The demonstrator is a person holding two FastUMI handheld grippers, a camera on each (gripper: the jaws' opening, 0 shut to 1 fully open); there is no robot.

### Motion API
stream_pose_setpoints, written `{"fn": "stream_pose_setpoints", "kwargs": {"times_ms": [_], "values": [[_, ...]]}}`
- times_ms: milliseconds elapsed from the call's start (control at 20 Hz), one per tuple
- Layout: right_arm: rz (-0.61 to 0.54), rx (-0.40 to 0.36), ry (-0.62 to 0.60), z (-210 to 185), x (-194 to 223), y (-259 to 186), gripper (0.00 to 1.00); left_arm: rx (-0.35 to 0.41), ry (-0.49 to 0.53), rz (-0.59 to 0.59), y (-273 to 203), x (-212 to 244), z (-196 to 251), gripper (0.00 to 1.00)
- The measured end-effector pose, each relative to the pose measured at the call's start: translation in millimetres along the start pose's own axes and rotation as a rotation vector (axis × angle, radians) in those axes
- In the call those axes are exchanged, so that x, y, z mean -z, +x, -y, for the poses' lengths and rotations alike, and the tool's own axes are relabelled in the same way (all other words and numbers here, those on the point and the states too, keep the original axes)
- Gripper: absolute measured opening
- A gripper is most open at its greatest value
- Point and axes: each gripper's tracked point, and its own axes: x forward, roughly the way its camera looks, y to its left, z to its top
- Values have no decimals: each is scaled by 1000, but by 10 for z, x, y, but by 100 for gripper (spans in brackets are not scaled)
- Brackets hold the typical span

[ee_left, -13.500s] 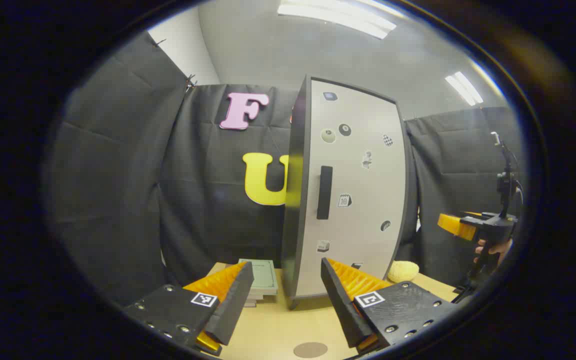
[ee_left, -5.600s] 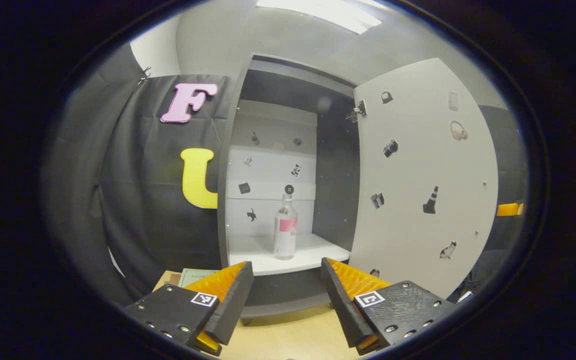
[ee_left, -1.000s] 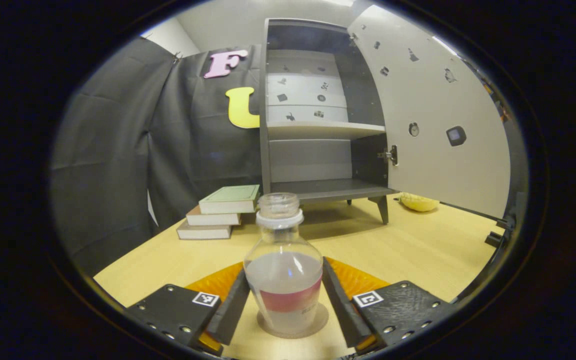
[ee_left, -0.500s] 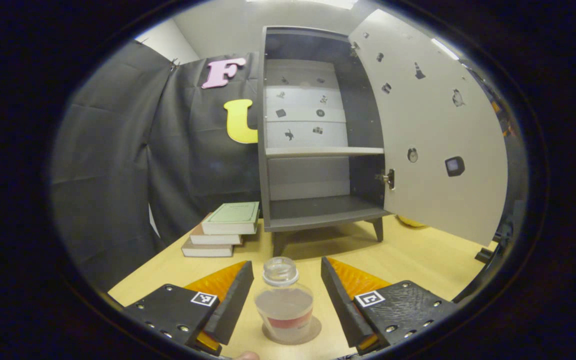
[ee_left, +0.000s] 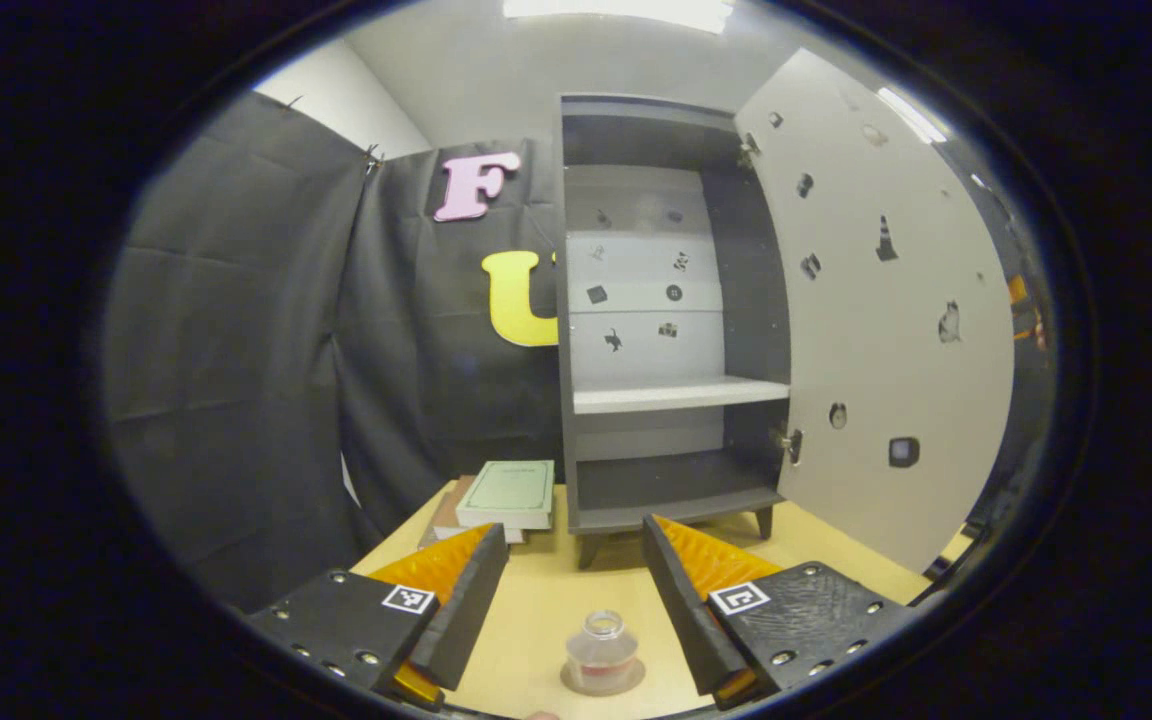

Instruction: Open the cabinet door with the right hand, grasp the bottle in the cabinet with the left hand and place it on the coaster, then close the cabinet door with the right hand.

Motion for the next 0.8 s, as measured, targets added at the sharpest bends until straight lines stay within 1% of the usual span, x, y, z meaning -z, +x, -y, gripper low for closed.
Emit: {"fn": "stream_pose_setpoints", "kwargs": {"times_ms": [50,100,150,200,250,300,350,400,450,500,550,750,800], "values": [[13,-22,-2,-31,-77,-9,98,-20,-32,-19,-73,-79,-69,82],[27,-44,-5,-58,-156,-17,93,-37,-65,-36,-143,-147,-98,84],[41,-63,-9,-64,-225,-42,93,-59,-94,-47,-205,-217,-129,82],[52,-81,-16,-64,-280,-67,93,-77,-113,-56,-265,-253,-153,82],[60,-103,-26,-66,-340,-84,93,-110,-120,-57,-320,-304,-209,82],[63,-123,-39,-67,-382,-105,98,-142,-125,-60,-374,-329,-258,84],[68,-143,-52,-63,-435,-114,93,-162,-130,-66,-424,-369,-266,81],[75,-169,-67,-63,-486,-137,93,-179,-133,-66,-464,-437,-253,82],[75,-196,-82,-73,-543,-148,93,-186,-134,-64,-501,-531,-221,82],[80,-218,-90,-51,-596,-166,98,-188,-129,-62,-535,-628,-177,82],[89,-233,-89,-39,-671,-178,93,-189,-121,-54,-562,-745,-130,82],[75,-287,-55,-75,-787,-137,93,-211,-103,-30,-617,-1018,27,82],[61,-303,-43,-108,-784,-121,98,-220,-107,-26,-621,-1058,62,82]]}}
